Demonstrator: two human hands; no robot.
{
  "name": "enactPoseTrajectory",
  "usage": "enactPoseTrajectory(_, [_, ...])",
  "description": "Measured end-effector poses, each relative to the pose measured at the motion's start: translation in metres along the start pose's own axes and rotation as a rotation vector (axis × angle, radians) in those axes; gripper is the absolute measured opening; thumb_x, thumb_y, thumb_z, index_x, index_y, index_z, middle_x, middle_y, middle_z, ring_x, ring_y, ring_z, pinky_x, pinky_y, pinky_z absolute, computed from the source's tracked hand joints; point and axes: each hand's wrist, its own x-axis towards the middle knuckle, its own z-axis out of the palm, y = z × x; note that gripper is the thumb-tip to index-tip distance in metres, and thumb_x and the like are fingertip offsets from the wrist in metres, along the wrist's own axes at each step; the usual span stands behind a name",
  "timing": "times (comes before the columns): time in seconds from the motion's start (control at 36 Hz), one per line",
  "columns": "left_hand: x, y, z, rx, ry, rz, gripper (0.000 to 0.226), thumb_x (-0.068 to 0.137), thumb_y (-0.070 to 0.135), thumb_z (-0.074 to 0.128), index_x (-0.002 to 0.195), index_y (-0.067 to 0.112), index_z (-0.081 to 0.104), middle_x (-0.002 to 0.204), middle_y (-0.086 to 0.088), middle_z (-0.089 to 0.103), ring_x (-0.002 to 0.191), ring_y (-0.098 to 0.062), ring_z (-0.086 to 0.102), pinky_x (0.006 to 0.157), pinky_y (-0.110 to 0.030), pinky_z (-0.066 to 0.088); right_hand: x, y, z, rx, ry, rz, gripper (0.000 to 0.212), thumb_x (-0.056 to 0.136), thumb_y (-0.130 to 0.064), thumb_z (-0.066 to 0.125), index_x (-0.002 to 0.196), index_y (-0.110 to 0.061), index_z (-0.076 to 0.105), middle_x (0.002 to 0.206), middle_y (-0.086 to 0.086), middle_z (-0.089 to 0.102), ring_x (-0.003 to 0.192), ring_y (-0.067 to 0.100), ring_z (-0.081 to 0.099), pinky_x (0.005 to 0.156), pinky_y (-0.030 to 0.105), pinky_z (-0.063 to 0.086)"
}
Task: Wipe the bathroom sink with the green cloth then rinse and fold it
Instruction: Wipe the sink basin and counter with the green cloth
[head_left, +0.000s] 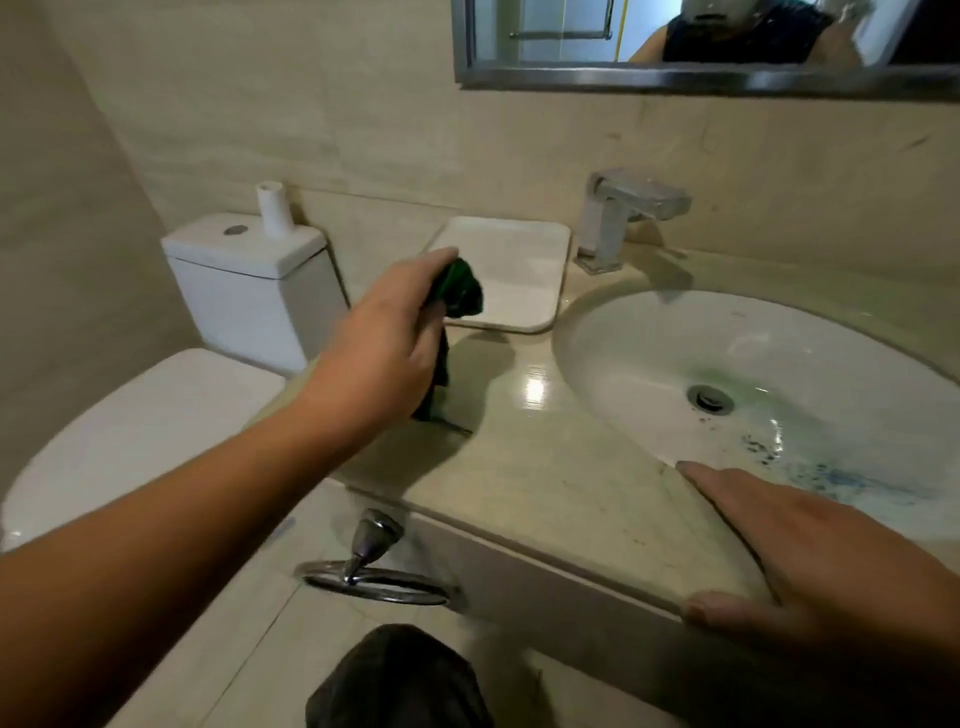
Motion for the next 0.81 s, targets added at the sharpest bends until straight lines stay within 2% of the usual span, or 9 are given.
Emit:
enactPoseTrajectory(0.08, [-0.029, -0.063, -0.029, 0.203, -0.319, -0.028, 0.056, 0.108, 0.055, 0.041, 0.162, 0.039, 0.036, 0.174, 0.006, 0.024, 0.155, -0.012, 0.026, 0.126, -0.04, 0.028, 0.007, -0.002, -0.006, 0.018, -0.03, -0.005, 0.111, 0.05, -0.113, 0.018, 0.133, -0.066, -0.039, 0.166, -0.028, 0.002, 0.144, -0.002, 0.022, 0.122, 0.029, 0.027])
enactPoseTrajectory(0.17, [-0.046, -0.1, -0.041, 0.293, -0.545, 0.015, 0.056, 0.107, 0.066, 0.025, 0.161, 0.053, 0.027, 0.177, 0.012, 0.014, 0.158, 0.001, 0.005, 0.13, -0.03, 0.006, 0.017, -0.009, -0.015, -0.001, -0.057, -0.02, 0.112, 0.047, -0.113, 0.021, 0.122, -0.067, -0.048, 0.167, -0.026, -0.004, 0.149, 0.0, 0.017, 0.125, 0.03, 0.022])
enactPoseTrajectory(0.22, [-0.042, -0.103, -0.05, 0.216, -0.578, -0.063, 0.053, 0.107, 0.064, 0.028, 0.16, 0.063, 0.017, 0.173, 0.02, 0.019, 0.155, 0.001, 0.021, 0.128, -0.029, 0.015, 0.024, -0.016, -0.018, 0.019, -0.088, -0.049, 0.116, 0.048, -0.113, 0.025, 0.126, -0.065, -0.047, 0.168, -0.024, -0.005, 0.149, 0.0, 0.018, 0.124, 0.031, 0.024])
enactPoseTrajectory(0.28, [-0.033, -0.104, -0.052, 0.205, -0.601, -0.114, 0.06, 0.106, 0.064, 0.033, 0.16, 0.064, 0.007, 0.169, 0.013, 0.034, 0.144, -0.011, 0.044, 0.118, -0.033, 0.033, 0.027, -0.02, -0.018, 0.023, -0.111, -0.062, 0.122, 0.05, -0.112, 0.028, 0.136, -0.06, -0.042, 0.168, -0.023, -0.008, 0.149, 0.001, 0.018, 0.123, 0.03, 0.026])
enactPoseTrajectory(0.33, [-0.025, -0.105, -0.047, 0.227, -0.61, -0.105, 0.064, 0.107, 0.057, 0.04, 0.163, 0.06, 0.008, 0.165, 0.005, 0.042, 0.135, -0.017, 0.053, 0.111, -0.034, 0.039, 0.027, -0.021, -0.018, -0.007, -0.112, -0.062, 0.126, 0.052, -0.111, 0.027, 0.141, -0.054, -0.04, 0.168, -0.023, -0.008, 0.149, 0.002, 0.018, 0.122, 0.028, 0.025])
enactPoseTrajectory(0.42, [-0.019, -0.102, -0.03, 0.277, -0.623, 0.085, 0.064, 0.109, 0.056, 0.037, 0.166, 0.049, 0.009, 0.176, 0.017, 0.015, 0.16, -0.007, 0.019, 0.129, -0.035, 0.021, 0.026, -0.023, -0.018, -0.058, -0.087, -0.069, 0.126, 0.054, -0.11, 0.025, 0.143, -0.048, -0.04, 0.166, -0.024, -0.007, 0.148, 0.0, 0.018, 0.119, 0.019, 0.019])
enactPoseTrajectory(0.5, [-0.011, -0.089, -0.008, 0.284, -0.631, 0.172, 0.064, 0.11, 0.056, 0.033, 0.168, 0.045, 0.008, 0.175, 0.023, 0.003, 0.161, 0.001, 0.002, 0.133, -0.036, 0.011, 0.026, -0.024, -0.019, -0.066, -0.078, -0.07, 0.127, 0.06, -0.107, 0.03, 0.149, -0.043, -0.035, 0.166, -0.023, -0.005, 0.145, 0.0, 0.02, 0.113, 0.013, 0.017])
enactPoseTrajectory(0.67, [0.002, -0.018, 0.046, 0.249, -0.633, 0.293, 0.064, 0.112, 0.05, 0.035, 0.17, 0.038, 0.011, 0.177, 0.018, 0.006, 0.161, -0.001, 0.001, 0.129, -0.023, 0.002, 0.025, -0.026, -0.019, -0.023, -0.066, -0.067, 0.13, 0.063, -0.102, 0.041, 0.154, -0.041, -0.026, 0.167, -0.019, 0.001, 0.145, 0.006, 0.025, 0.116, 0.021, 0.024])
enactPoseTrajectory(0.81, [-0.001, 0.026, 0.079, 0.234, -0.585, 0.346, 0.061, 0.11, 0.04, 0.042, 0.168, 0.037, 0.022, 0.175, 0.013, 0.022, 0.16, -0.009, 0.02, 0.131, -0.034, 0.02, 0.022, -0.022, -0.018, 0.019, -0.039, -0.103, 0.126, 0.067, -0.099, 0.045, 0.158, -0.038, -0.016, 0.161, -0.012, 0.02, 0.132, 0.007, 0.036, 0.106, 0.025, 0.036])
